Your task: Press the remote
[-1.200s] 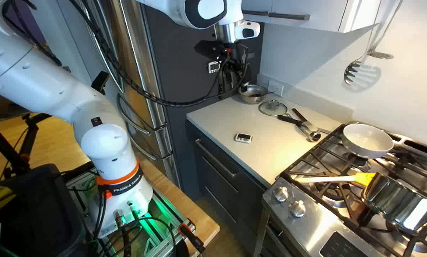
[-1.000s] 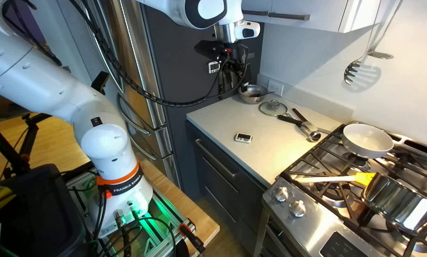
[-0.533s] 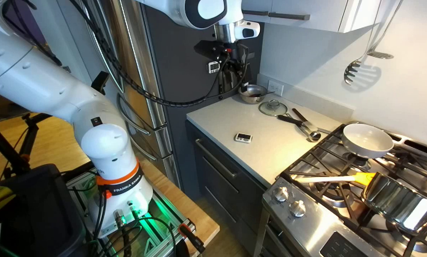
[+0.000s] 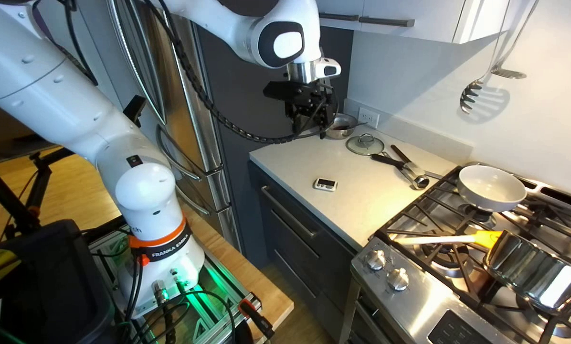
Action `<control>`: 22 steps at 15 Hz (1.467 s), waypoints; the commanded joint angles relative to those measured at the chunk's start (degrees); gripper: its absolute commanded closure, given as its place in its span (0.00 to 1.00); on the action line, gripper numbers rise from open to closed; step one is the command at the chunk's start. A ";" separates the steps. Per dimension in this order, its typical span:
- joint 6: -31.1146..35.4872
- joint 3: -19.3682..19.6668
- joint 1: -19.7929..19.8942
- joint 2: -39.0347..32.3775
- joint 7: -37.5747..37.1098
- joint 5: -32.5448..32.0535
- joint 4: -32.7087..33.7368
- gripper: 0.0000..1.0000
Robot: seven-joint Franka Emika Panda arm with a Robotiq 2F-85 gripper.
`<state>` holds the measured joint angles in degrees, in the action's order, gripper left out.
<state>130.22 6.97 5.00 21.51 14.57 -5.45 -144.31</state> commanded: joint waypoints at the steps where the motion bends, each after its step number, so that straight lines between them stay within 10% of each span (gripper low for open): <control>1: 6.70 0.94 -1.10 -7.58 5.70 -1.31 -0.07 0.00; 5: 14.31 1.71 -1.72 -17.06 10.79 3.95 1.73 0.00; 12: 12.31 0.37 -0.73 -13.26 7.83 1.39 0.66 0.00; 22: 22.62 1.88 -0.74 -21.24 29.63 12.21 -0.69 0.00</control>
<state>149.24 8.75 4.32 2.81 37.77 1.15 -144.65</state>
